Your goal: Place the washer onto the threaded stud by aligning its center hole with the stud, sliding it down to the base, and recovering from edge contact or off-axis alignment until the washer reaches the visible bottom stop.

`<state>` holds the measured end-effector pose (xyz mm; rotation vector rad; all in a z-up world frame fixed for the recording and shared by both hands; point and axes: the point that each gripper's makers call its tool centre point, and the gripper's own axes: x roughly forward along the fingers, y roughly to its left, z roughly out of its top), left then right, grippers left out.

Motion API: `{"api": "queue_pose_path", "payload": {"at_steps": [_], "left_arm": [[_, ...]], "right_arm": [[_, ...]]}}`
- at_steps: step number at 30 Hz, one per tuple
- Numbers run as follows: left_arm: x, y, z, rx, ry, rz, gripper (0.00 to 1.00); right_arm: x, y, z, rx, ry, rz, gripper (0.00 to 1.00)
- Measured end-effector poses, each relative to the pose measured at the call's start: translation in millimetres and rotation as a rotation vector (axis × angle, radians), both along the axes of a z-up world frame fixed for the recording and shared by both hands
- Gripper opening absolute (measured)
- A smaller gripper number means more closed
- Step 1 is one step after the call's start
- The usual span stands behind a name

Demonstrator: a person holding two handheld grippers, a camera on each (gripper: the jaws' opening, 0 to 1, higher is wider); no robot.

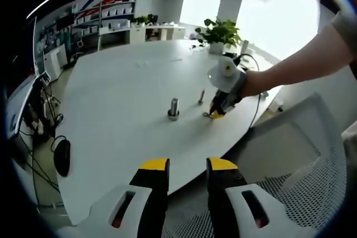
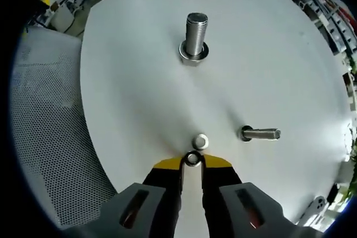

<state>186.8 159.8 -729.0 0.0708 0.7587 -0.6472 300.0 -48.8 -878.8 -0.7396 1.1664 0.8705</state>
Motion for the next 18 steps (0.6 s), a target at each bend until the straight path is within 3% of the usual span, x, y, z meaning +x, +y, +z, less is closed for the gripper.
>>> {"api": "queue_pose_path", "payload": {"at_steps": [12,18], "left_arm": [[-0.5,-0.5,0.3,0.0,-0.002,-0.002,0.24],[-0.2,-0.3,1.2,-0.005,-0.006,-0.001,0.25]], "right_arm": [[-1.0,0.1,0.3,0.014,-0.004,-0.023,0.14],[2.6,-3.7,0.1,0.031,-0.01,-0.078,0.14]]}}
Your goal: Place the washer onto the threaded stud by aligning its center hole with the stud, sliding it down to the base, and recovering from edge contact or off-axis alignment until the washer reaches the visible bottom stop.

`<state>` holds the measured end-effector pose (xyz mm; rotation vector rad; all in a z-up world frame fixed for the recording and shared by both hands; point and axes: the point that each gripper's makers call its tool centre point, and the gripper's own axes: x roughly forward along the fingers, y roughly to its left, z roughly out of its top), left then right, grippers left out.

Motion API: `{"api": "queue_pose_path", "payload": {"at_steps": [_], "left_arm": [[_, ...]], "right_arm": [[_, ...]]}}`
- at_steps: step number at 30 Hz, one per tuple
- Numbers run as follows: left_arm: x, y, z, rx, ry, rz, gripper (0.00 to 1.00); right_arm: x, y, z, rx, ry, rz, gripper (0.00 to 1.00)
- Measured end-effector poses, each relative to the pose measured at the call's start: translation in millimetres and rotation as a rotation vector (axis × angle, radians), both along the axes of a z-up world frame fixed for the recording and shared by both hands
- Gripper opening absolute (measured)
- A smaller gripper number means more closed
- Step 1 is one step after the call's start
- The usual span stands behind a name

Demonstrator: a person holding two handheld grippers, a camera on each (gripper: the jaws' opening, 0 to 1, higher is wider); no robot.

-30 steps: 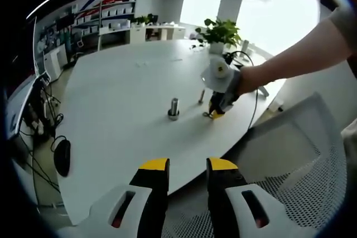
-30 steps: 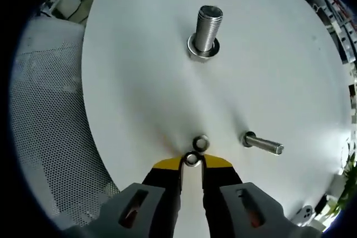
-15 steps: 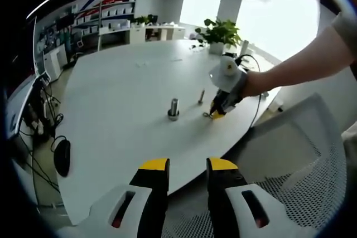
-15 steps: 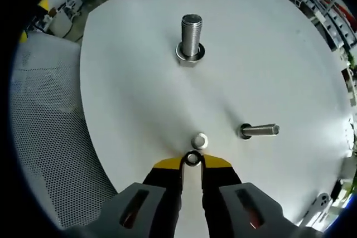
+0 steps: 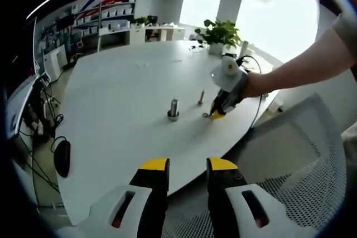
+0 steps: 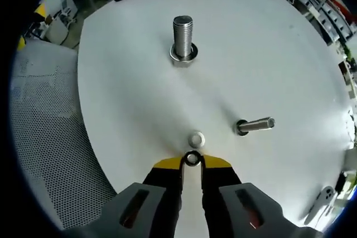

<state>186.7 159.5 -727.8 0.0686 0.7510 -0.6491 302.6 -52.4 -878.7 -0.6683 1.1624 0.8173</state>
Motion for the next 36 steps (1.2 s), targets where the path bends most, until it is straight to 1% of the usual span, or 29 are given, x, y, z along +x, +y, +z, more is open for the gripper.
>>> {"api": "queue_pose_path", "payload": {"at_steps": [3,12,26,36], "left_arm": [[0.0,0,-0.2,0.001,-0.001,-0.002,0.25],[0.5,0,1.4,-0.005,-0.007,0.001,0.25],[0.9,0,4.3,-0.019,-0.014,0.0,0.25],[0.8,0,3.9,-0.016,-0.015,0.0,0.25]], "right_arm": [[1,-2,0.9,0.006,-0.002,-0.014,0.14],[3,-7,11.2,0.013,-0.018,-0.038,0.14],[12,-26,32.5,0.007,-0.051,-0.059,0.14],[21,-33,49.7,0.033,-0.084,-0.08,0.14]]}}
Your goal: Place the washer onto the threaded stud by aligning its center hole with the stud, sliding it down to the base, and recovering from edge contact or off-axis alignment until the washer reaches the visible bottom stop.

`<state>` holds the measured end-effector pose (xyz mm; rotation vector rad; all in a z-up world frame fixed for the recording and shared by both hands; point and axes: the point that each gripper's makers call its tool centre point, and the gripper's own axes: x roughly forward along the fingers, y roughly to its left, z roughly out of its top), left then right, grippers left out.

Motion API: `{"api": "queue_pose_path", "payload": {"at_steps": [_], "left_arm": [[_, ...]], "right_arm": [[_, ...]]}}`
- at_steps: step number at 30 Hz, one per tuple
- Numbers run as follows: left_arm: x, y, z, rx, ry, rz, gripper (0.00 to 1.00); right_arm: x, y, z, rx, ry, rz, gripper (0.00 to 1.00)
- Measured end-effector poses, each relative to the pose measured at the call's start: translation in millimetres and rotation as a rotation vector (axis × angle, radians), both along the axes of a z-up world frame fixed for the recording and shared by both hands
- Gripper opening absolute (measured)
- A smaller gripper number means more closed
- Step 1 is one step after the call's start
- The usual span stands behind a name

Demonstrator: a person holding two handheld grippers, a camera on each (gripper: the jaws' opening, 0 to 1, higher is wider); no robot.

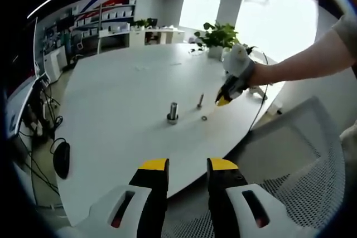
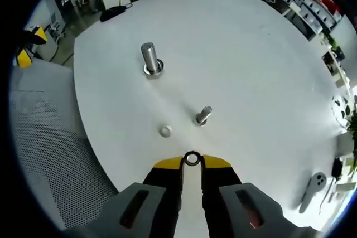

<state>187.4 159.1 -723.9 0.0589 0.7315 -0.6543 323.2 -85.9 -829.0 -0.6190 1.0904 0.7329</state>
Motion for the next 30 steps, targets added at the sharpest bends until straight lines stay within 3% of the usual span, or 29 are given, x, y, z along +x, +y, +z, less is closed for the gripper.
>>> {"api": "queue_pose_path", "payload": {"at_steps": [17,30], "left_arm": [[0.6,1,-1.5,0.014,0.002,0.004,0.26],[-0.6,2,-3.4,0.023,0.013,0.003,0.26]], "right_arm": [[24,2,27.4,0.055,-0.074,-0.005,0.14],[39,28,25.0,0.064,-0.081,0.047,0.14]]}}
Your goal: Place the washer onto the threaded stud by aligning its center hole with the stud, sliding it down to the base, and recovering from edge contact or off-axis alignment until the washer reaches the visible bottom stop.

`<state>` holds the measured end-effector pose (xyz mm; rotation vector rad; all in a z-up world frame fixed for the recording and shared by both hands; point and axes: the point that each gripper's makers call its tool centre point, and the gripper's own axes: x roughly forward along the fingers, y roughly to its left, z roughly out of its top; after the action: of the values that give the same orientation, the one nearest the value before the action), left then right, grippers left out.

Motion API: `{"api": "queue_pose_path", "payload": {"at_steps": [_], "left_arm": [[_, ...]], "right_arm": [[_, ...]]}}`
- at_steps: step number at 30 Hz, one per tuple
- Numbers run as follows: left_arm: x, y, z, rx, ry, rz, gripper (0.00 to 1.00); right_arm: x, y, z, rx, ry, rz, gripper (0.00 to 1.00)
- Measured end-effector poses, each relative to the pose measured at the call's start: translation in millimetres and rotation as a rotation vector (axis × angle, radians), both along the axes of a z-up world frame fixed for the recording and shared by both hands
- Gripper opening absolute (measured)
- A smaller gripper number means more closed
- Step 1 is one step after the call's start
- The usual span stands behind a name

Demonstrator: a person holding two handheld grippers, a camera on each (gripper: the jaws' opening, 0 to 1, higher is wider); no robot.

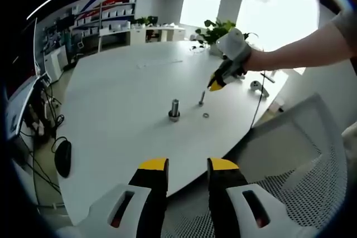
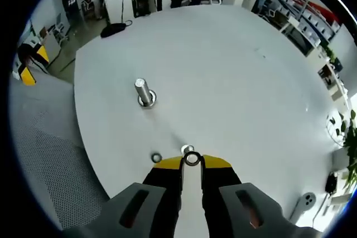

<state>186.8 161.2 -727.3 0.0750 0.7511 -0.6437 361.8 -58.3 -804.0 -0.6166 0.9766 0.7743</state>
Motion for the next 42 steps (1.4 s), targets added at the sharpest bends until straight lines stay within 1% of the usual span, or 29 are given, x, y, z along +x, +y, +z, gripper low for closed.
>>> {"api": "queue_pose_path", "payload": {"at_steps": [6,9,11,26,37,42], "left_arm": [[0.0,0,-0.8,0.0,0.003,0.0,0.26],[0.1,0,-1.1,-0.001,0.003,0.001,0.26],[0.3,0,-0.9,-0.001,0.002,0.0,0.26],[0.3,-1,-1.2,-0.006,0.005,-0.001,0.26],[-0.7,-1,-1.5,-0.005,0.011,-0.006,0.25],[-0.6,-1,-1.5,-0.006,0.011,-0.005,0.25]], "right_arm": [[4,5,-6.2,-0.021,0.014,0.026,0.14],[3,6,-9.4,-0.023,0.028,0.029,0.14],[3,6,-10.7,-0.031,0.026,0.038,0.14],[6,6,-20.1,-0.049,0.055,0.047,0.14],[7,6,-44.2,-0.06,0.101,0.029,0.14],[6,6,-49.5,-0.062,0.115,0.018,0.14]]}}
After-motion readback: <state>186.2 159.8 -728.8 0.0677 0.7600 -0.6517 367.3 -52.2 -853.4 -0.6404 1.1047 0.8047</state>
